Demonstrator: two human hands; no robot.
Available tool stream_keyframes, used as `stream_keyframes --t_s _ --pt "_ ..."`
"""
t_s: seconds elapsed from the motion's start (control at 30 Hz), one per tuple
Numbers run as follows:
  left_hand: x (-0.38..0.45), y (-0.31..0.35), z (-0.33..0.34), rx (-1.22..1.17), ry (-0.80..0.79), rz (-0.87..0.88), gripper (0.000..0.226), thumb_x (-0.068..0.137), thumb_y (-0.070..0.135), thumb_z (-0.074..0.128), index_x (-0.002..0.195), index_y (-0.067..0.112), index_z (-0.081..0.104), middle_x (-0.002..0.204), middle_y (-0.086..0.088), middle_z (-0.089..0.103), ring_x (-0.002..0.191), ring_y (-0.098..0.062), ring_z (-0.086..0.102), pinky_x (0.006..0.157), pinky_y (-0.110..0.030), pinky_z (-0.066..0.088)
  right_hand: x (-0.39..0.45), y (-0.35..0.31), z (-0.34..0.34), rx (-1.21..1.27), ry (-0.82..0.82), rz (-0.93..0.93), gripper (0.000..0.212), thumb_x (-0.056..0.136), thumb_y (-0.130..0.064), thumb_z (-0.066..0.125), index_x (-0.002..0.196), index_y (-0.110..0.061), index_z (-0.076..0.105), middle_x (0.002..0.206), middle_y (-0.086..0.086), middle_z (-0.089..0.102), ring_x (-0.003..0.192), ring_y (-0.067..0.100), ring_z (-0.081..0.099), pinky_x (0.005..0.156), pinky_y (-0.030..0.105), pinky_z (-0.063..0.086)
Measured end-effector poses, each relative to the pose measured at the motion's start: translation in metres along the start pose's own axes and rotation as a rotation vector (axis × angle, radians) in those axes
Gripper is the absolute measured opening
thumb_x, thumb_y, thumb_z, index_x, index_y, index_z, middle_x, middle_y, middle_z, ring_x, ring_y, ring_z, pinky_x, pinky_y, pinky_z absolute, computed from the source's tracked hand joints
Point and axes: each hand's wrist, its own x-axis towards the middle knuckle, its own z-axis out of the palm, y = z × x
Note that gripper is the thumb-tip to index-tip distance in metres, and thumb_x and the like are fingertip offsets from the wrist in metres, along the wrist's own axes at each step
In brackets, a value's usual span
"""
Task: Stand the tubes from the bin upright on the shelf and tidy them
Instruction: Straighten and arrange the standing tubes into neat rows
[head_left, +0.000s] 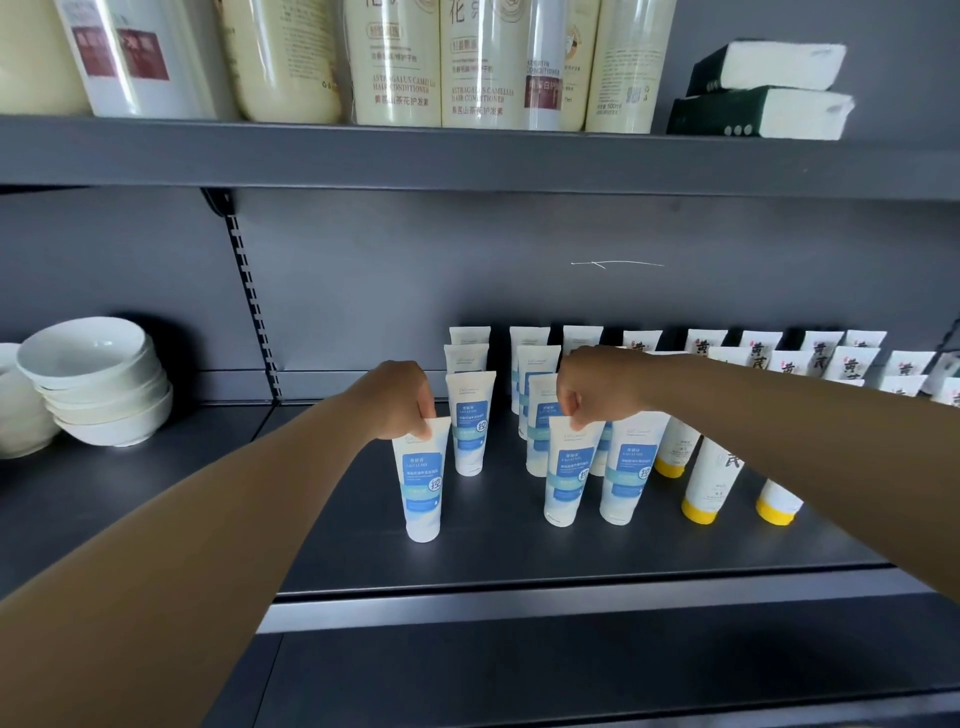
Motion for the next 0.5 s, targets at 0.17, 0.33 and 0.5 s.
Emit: stream_keyframes --t_s 0.17,0.33,0.5 --pt "-0.001 0.003 0.0 -0.002 0.006 0.008 0.022 0.081 0.014 0.07 0.102 0.009 0.072 0.104 -0.006 0.071 0.091 -0.019 0.065 0.074 -0.023 0.047 0.003 -0.003 -0.001 0.015 0.005 0.013 0.018 0.085 -0.019 0.067 0.099 -0.008 0.073 0.097 0.005 0.072 0.085 0.018 0.066 0.083 0.031 0.055" --pt "0.0 0.01 -0.004 0.023 -0.031 0.04 0.022 0.079 0.016 0.072 0.1 0.011 0.073 0.102 -0.002 0.071 0.089 -0.017 0.065 0.073 -0.022 0.048 0.005 -0.002 -0.003 0.026 -0.024 0.015 0.019 0.084 -0.018 0.068 0.096 -0.004 0.072 0.095 0.008 0.072 0.087 0.022 0.067 0.082 0.032 0.055" --pt "0.011 0.029 -0.005 -0.01 -0.005 0.075 0.022 0.078 0.016 0.074 0.1 0.012 0.073 0.103 -0.002 0.071 0.094 -0.019 0.064 0.078 -0.023 0.048 0.009 0.002 0.0 0.04 -0.022 0.013 0.019 0.083 -0.016 0.068 0.092 0.0 0.071 0.094 0.014 0.072 0.089 0.027 0.068 0.082 0.037 0.055"
